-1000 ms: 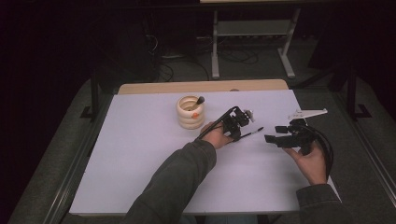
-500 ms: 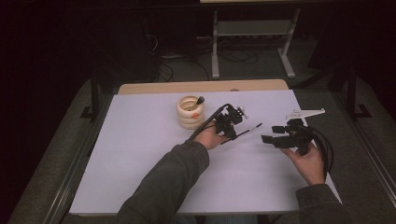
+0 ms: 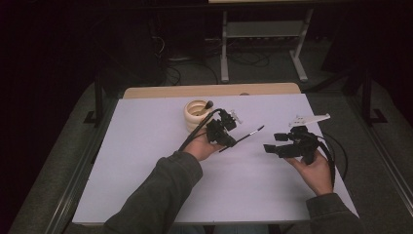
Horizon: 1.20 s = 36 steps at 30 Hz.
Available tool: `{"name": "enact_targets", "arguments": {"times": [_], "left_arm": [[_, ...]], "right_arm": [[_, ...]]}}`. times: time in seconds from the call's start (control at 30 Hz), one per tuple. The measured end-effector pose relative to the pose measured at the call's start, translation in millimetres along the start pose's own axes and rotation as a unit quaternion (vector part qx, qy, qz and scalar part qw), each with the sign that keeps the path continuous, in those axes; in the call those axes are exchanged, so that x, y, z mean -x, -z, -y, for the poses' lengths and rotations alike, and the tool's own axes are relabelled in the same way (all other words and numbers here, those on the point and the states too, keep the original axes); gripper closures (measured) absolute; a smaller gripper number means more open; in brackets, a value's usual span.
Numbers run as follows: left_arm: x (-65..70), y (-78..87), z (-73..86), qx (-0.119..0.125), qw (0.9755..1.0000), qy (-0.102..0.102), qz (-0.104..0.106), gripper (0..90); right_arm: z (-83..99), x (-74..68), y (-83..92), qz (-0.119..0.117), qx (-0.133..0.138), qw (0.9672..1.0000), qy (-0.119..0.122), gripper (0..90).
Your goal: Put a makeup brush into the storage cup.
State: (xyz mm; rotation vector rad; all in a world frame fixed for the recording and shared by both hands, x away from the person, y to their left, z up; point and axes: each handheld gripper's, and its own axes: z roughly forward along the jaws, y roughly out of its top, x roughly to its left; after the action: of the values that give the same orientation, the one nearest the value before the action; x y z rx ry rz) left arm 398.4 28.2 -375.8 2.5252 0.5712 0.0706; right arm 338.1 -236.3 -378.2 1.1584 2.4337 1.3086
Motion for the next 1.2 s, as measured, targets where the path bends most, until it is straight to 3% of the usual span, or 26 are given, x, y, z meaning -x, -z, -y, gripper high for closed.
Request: {"name": "enact_targets", "arguments": {"times": [0.23, 0.37, 0.4, 0.43, 0.57, 1.03, 1.2], "left_arm": [[-1.8, 22.4, 21.1, 0.023, 0.9996, 0.016, 0.007, 86.2], [-1.3, 36.0, 30.8, 0.036, 0.9992, 0.016, 0.006, 86.2], [-2.1, 40.0, 33.1, 0.033, 0.9994, 0.007, 0.004, 86.2], [-0.7, 43.2, 36.5, 0.044, 0.9989, 0.014, 0.004, 86.2], [-0.8, 57.2, 45.6, 0.043, 0.999, 0.009, 0.003, 86.2], [-3.3, 102.1, 78.7, 0.09, 0.9958, 0.014, -0.012, 86.2], [-1.0, 108.0, 89.1, 0.108, 0.994, 0.01, -0.012, 86.2]], "right_arm": [[-7.7, -18.2, -8.4, -0.014, -0.011, 0.9997, 0.016, 30.5], [-12.2, -30.8, -12.1, -0.025, -0.015, 0.9994, 0.017, 30.9], [-12.9, -32.5, -12.6, -0.027, -0.017, 0.9993, 0.019, 30.9], [-13.9, -34.7, -13.3, -0.027, -0.016, 0.9993, 0.02, 30.9], [-18.5, -40.5, -15.2, -0.036, -0.015, 0.9989, 0.024, 31.4], [-40.2, -59.7, -31.7, -0.074, -0.013, 0.9966, 0.034, 32.2], [-50.2, -67.7, -39.2, -0.087, -0.013, 0.9952, 0.043, 32.5]]}}
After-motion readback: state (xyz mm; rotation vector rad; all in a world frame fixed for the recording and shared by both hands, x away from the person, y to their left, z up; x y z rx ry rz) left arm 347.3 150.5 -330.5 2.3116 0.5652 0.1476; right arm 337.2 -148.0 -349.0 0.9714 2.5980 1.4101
